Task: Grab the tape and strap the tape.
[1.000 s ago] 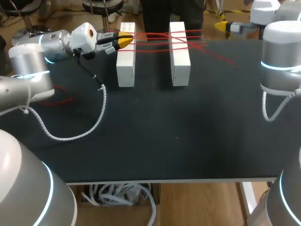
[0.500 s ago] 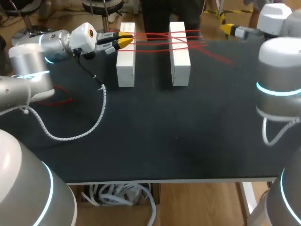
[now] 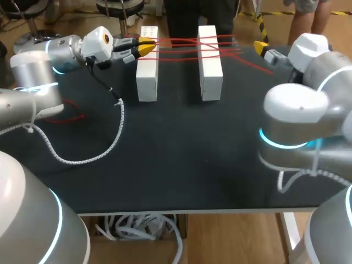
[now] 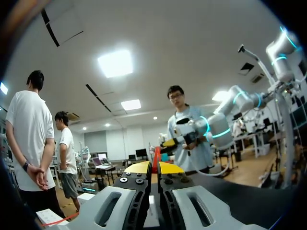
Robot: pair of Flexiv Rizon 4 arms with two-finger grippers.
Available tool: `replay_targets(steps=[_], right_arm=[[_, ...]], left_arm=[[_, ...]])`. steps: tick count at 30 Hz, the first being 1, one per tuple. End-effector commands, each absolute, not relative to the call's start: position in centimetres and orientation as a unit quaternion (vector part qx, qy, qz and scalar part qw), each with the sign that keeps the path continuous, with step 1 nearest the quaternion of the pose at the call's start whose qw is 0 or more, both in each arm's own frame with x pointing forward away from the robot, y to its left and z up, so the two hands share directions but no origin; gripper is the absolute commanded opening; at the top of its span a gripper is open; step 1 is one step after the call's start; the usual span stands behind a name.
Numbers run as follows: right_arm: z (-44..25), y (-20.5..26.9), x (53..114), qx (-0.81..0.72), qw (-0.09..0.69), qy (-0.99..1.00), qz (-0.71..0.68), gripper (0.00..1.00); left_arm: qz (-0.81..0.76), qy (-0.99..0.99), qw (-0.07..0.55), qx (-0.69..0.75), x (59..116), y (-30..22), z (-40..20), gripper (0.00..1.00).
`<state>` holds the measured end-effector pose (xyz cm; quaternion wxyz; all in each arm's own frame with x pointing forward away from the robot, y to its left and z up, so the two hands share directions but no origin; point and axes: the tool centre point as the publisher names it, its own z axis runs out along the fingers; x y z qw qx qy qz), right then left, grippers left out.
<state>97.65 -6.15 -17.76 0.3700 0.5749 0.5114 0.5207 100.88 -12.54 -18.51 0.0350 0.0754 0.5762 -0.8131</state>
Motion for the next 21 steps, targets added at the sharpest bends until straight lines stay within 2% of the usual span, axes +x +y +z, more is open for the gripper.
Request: replay_targets(steps=[1, 19, 21], right_arm=[[-18.40, -5.03, 97.94, 0.507, 0.535, 0.342, 0.583, 1.00], [-18.40, -5.03, 97.94, 0.507, 0.535, 0.342, 0.583, 1.00], [-18.85, -4.75, 97.77, 0.576, 0.479, 0.343, 0.566, 1.00]], left_arm=[[-0.814, 0.575, 0.034, 0.077, 100.99, -12.53, -18.63, 0.00], [-0.814, 0.575, 0.034, 0.077, 100.99, -12.53, -18.63, 0.00], [-0.814, 0.575, 0.034, 0.077, 100.99, -12.53, -18.63, 0.00]])
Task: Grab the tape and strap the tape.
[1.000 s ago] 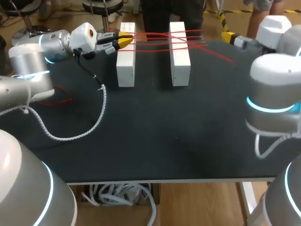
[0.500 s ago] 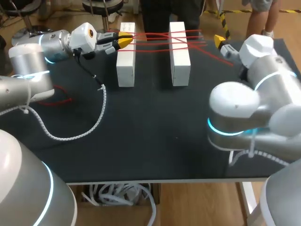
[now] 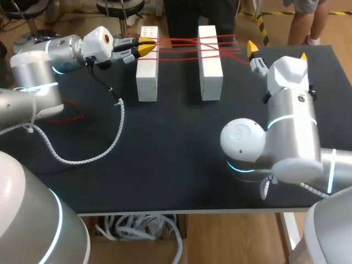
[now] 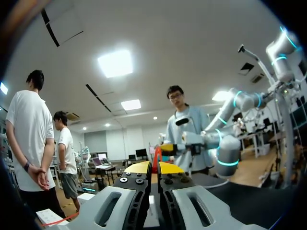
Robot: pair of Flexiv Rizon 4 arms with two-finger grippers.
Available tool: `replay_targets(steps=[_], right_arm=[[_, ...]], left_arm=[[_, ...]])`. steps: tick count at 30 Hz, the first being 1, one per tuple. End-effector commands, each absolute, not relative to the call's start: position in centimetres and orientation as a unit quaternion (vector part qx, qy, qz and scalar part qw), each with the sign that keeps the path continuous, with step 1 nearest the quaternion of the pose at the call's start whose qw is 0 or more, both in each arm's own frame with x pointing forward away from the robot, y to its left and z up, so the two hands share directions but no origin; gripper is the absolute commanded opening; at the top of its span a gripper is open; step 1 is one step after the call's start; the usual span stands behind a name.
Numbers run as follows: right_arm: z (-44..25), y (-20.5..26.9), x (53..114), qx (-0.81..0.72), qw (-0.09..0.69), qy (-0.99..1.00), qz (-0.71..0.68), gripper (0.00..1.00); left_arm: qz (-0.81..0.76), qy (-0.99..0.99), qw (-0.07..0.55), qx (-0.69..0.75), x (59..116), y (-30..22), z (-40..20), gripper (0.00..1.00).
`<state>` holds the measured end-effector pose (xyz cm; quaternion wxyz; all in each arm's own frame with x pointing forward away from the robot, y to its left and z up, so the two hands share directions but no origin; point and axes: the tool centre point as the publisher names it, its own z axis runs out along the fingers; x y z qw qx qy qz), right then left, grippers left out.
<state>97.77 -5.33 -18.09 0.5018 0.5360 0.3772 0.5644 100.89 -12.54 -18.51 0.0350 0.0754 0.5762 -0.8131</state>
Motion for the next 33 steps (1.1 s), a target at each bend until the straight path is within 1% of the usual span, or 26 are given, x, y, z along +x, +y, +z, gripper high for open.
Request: replay_targets(steps=[1, 4, 8, 10, 13, 17, 18, 19, 20, 21, 33], right_arm=[[-19.1, -4.7, 97.6, 0.609, 0.444, 0.367, 0.545, 1.00], [-19.6, -4.5, 97.2, 0.687, 0.362, 0.382, 0.501, 1.00], [-20.4, -4.3, 96.8, 0.749, 0.281, 0.391, 0.456, 1.00], [-20.5, -4.2, 96.5, 0.773, 0.227, 0.389, 0.446, 1.00], [-19.9, -4.2, 96.1, 0.793, 0.163, 0.380, 0.448, 1.00], [-18.5, -4.9, 95.5, 0.785, 0.083, 0.354, 0.502, 1.00], [-18.4, -5.0, 95.4, 0.777, 0.076, 0.347, 0.519, 1.00], [-18.3, -5.0, 95.2, 0.761, 0.084, 0.335, 0.549, 1.00], [-18.4, -4.9, 95.1, 0.749, 0.092, 0.330, 0.567, 1.00], [-18.6, -4.8, 94.9, 0.723, 0.116, 0.323, 0.600, 1.00], [-18.6, -4.8, 94.9, 0.723, 0.116, 0.323, 0.600, 1.00]], left_arm=[[-0.814, 0.575, 0.034, 0.077, 101.0, -12.5, -18.6, 0.00], [-0.814, 0.575, 0.034, 0.077, 101.0, -12.5, -18.6, 0.00], [-0.814, 0.575, 0.034, 0.077, 101.0, -12.5, -18.6, 0.00], [-0.814, 0.575, 0.034, 0.077, 101.0, -12.5, -18.6, 0.00], [-0.814, 0.575, 0.034, 0.077, 101.0, -12.5, -18.6, 0.00], [-0.814, 0.575, 0.034, 0.077, 101.0, -12.5, -18.6, 0.00], [-0.814, 0.575, 0.034, 0.077, 101.0, -12.5, -18.6, 0.00], [-0.814, 0.575, 0.034, 0.077, 101.0, -12.5, -18.6, 0.00], [-0.814, 0.575, 0.034, 0.077, 101.0, -12.5, -18.6, 0.00], [-0.814, 0.575, 0.034, 0.077, 101.0, -12.5, -18.6, 0.00], [-0.814, 0.575, 0.034, 0.077, 101.0, -12.5, -18.6, 0.00]])
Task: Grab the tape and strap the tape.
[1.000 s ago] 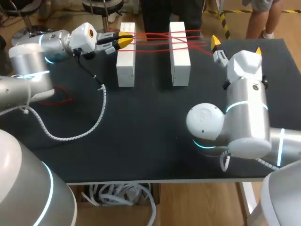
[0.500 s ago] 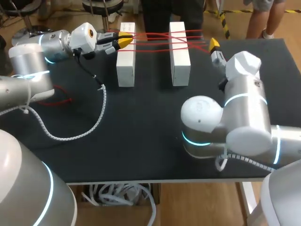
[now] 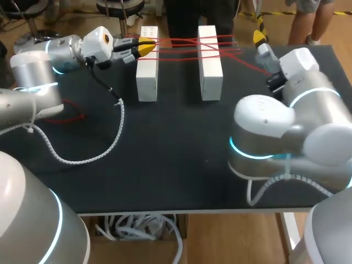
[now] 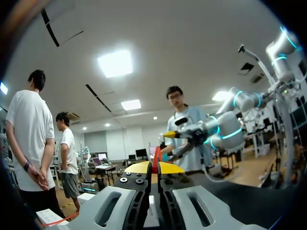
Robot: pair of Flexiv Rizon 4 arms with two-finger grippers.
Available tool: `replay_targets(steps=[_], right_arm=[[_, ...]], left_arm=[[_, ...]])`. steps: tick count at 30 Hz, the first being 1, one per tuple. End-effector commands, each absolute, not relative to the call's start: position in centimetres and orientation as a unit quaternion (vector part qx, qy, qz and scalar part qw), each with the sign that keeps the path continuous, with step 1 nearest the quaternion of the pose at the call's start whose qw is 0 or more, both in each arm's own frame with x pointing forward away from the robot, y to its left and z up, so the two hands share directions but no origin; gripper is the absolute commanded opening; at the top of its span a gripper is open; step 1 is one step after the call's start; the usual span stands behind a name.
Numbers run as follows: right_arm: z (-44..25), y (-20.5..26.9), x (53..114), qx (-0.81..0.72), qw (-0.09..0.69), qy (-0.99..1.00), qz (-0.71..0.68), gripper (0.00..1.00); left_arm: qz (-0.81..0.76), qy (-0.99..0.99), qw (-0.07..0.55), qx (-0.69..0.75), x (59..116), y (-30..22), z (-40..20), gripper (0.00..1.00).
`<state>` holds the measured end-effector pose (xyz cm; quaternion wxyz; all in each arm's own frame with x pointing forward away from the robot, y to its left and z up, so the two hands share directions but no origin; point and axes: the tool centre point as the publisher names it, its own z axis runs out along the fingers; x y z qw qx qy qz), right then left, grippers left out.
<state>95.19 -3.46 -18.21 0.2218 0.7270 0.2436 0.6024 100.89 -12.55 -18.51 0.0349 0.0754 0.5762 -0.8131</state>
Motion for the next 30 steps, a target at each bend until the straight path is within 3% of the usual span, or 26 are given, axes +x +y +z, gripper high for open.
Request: replay_targets(steps=[1, 4, 9, 13, 30], right_arm=[[-18.6, -4.8, 94.9, 0.723, 0.116, 0.323, 0.600, 1.00], [-18.6, -4.8, 94.9, 0.723, 0.116, 0.323, 0.600, 1.00], [-17.4, -5.0, 95.3, 0.817, 0.020, 0.203, 0.539, 1.00], [-17.1, -4.9, 95.7, 0.840, -0.004, 0.114, 0.531, 1.00], [-18.2, -4.6, 95.3, 0.767, 0.066, -0.055, 0.636, 1.00]], left_arm=[[-0.814, 0.575, 0.034, 0.077, 101.0, -12.5, -18.6, 0.00], [-0.814, 0.575, 0.034, 0.077, 101.0, -12.5, -18.6, 0.00], [-0.814, 0.575, 0.034, 0.077, 101.0, -12.5, -18.6, 0.00], [-0.814, 0.575, 0.034, 0.077, 101.0, -12.5, -18.6, 0.00], [-0.814, 0.575, 0.034, 0.077, 101.0, -12.5, -18.6, 0.00]])
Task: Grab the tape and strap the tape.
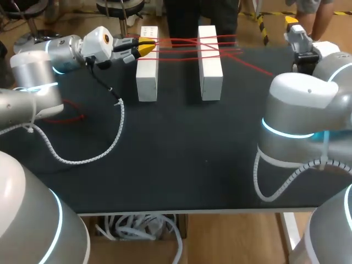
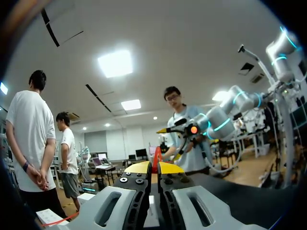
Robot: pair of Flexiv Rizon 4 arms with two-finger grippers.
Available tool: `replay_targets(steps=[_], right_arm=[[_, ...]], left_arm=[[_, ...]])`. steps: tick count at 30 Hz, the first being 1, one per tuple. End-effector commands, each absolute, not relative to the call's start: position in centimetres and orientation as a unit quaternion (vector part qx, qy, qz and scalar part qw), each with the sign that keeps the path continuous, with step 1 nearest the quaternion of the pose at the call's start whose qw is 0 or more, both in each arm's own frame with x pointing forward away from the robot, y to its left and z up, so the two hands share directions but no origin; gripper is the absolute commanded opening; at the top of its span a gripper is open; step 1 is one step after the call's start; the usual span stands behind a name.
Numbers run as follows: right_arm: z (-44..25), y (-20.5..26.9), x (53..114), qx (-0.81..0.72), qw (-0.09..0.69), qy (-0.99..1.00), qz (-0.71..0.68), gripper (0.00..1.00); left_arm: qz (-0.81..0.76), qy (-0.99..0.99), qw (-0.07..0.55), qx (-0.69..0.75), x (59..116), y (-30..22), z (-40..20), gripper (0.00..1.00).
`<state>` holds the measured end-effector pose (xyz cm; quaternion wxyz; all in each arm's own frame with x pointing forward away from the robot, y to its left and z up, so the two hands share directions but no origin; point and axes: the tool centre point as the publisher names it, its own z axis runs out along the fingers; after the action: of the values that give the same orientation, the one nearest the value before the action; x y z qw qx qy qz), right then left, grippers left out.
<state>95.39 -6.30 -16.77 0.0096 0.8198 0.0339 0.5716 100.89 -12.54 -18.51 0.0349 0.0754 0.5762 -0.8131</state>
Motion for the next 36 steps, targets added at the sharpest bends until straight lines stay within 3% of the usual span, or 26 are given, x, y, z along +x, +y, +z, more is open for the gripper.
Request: replay_targets(steps=[1, 22, 28, 36], right_arm=[[-18.3, -4.4, 95.3, 0.763, 0.063, -0.060, 0.641, 1.00], [-21.2, -0.5, 97.2, 0.746, 0.028, -0.073, 0.661, 1.00], [-21.2, 0.2, 97.9, 0.746, 0.020, -0.063, 0.662, 0.77], [-21.8, 0.8, 98.8, 0.752, 0.028, -0.051, 0.656, 0.63]], left_arm=[[-0.814, 0.575, 0.034, 0.077, 101.0, -12.5, -18.6, 0.00], [-0.814, 0.575, 0.034, 0.077, 101.0, -12.5, -18.6, 0.00], [-0.814, 0.575, 0.034, 0.077, 101.0, -12.5, -18.6, 0.00], [-0.814, 0.575, 0.034, 0.077, 101.0, -12.5, -18.6, 0.00]])
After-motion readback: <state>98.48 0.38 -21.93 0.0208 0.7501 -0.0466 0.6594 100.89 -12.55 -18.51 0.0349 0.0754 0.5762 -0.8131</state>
